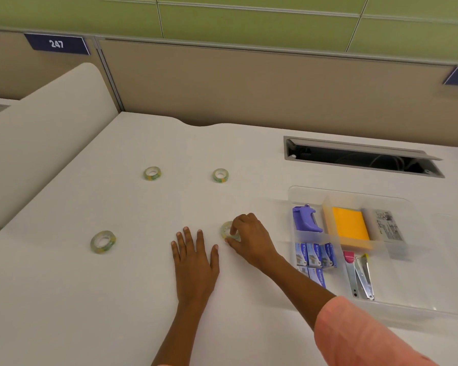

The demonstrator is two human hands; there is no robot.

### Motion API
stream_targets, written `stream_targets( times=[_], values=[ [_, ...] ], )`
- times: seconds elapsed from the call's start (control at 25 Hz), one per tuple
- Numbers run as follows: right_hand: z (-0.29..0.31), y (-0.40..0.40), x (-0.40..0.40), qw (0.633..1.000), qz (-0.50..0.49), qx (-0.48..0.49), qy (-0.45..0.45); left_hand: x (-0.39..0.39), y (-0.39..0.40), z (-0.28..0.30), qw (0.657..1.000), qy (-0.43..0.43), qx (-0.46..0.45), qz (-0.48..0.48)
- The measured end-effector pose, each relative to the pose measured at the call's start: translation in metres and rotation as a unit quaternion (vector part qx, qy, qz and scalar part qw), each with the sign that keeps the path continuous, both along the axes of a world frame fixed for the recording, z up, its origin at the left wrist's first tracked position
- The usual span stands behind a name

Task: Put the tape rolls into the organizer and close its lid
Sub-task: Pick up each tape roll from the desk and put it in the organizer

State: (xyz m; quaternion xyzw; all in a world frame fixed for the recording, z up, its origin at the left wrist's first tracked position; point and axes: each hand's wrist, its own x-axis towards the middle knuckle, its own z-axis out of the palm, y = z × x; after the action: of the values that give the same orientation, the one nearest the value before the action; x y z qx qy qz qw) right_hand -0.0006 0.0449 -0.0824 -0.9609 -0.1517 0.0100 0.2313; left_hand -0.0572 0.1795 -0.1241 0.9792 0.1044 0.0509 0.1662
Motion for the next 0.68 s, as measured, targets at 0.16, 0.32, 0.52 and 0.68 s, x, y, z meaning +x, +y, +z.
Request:
stream_targets(
  times=[0.16, 0.32, 0.52, 0.68],
  values=[
    [0.01, -0.015, -0.012, 0.998, -0.008, 0.057, -0.007, -0.001, 0.002, 0.0, 1.0, 0.0, -0.017, -0.015],
    [0.022, -0.043, -0.029, 0.988, -0.044, 0.142, -0.036, -0.002, -0.002, 0.0, 0.998, -0.023, -0.031, -0.045],
    [0.039, -0.097, -0.044, 0.969, -0.137, 0.198, -0.056, 0.004, -0.054, 0.022, 0.981, -0.058, -0.168, -0.073],
    [0.047, -0.161, -0.054, 0.953, -0.215, 0.186, -0.108, 0.009, -0.118, 0.047, 0.953, -0.088, -0.239, -0.165]
  ],
)
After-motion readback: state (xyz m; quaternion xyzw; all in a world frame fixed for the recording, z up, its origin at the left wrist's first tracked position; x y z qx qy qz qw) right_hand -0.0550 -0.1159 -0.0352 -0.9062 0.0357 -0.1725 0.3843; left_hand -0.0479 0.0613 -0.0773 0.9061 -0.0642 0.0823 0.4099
